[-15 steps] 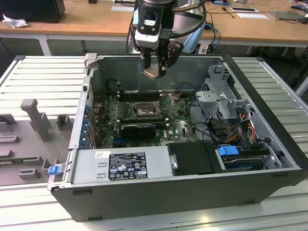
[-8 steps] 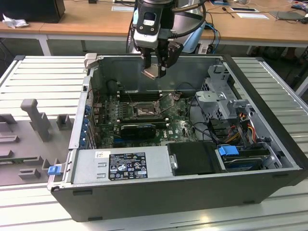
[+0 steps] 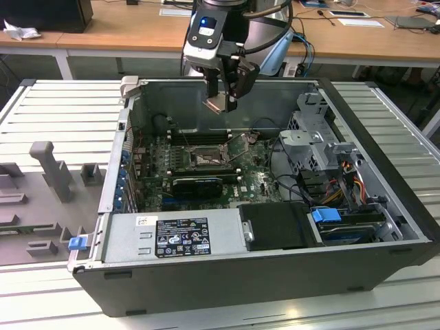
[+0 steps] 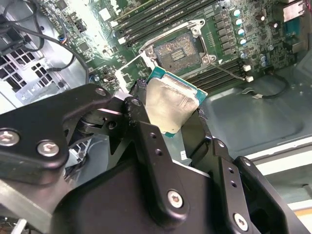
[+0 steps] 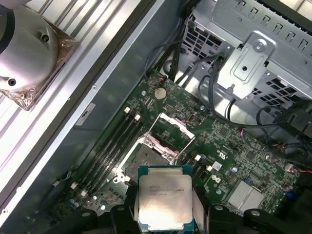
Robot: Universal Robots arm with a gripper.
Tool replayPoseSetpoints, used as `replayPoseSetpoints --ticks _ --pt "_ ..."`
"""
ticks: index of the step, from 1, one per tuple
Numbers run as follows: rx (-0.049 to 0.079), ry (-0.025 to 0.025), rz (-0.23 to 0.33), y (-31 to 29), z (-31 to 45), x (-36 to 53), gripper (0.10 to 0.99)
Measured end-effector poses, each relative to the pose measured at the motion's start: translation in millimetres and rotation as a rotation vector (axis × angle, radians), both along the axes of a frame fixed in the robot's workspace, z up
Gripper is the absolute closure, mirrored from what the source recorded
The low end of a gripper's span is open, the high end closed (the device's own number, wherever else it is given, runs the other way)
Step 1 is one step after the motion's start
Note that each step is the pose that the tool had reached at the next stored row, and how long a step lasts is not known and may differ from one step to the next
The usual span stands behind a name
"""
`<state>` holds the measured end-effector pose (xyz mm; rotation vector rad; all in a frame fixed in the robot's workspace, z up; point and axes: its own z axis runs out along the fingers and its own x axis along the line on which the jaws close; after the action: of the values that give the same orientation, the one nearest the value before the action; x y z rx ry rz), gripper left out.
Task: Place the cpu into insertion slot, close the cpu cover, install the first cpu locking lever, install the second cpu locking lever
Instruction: 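Place the cpu into insertion slot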
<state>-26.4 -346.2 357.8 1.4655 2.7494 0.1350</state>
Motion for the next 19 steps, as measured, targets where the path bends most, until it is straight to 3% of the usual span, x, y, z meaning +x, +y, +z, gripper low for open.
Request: replayPoseSetpoints --ticks 8,19 --pt "0.0 0.0001 -0.059 0.0 -0.2 0.0 0.557" --pt "0.0 0.0 -0.075 0.0 -5.2 0.0 0.557"
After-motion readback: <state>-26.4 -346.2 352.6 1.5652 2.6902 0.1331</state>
